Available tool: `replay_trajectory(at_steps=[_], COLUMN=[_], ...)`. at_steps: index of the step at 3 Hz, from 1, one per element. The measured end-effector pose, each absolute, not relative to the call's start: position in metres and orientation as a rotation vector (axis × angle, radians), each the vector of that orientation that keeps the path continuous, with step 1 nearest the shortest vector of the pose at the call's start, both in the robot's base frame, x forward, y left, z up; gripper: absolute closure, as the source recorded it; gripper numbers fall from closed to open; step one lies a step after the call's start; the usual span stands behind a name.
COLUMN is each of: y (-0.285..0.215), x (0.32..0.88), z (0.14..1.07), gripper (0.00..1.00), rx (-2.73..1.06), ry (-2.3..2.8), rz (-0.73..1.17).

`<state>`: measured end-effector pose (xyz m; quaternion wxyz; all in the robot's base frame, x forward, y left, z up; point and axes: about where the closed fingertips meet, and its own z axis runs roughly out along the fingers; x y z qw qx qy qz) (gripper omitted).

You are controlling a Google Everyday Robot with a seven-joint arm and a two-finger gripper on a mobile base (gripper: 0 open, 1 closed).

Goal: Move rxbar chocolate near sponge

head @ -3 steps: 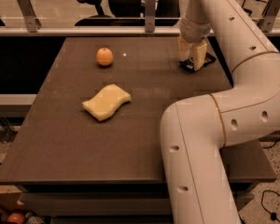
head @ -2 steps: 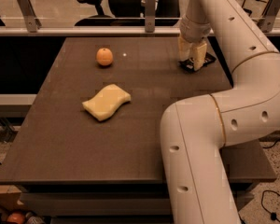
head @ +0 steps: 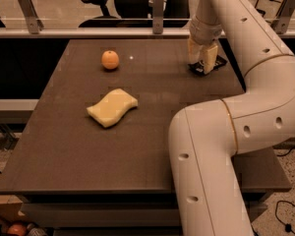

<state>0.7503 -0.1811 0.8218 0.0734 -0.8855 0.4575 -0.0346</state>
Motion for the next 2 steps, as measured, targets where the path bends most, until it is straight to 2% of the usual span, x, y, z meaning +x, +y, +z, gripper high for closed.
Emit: replay_trajectory(at_steps=[2], y=[-0.1811], x=[0.7503], z=[0.8223], gripper=[1.0], rx=[-2.659], ry=[1.374], rz=[-0.105])
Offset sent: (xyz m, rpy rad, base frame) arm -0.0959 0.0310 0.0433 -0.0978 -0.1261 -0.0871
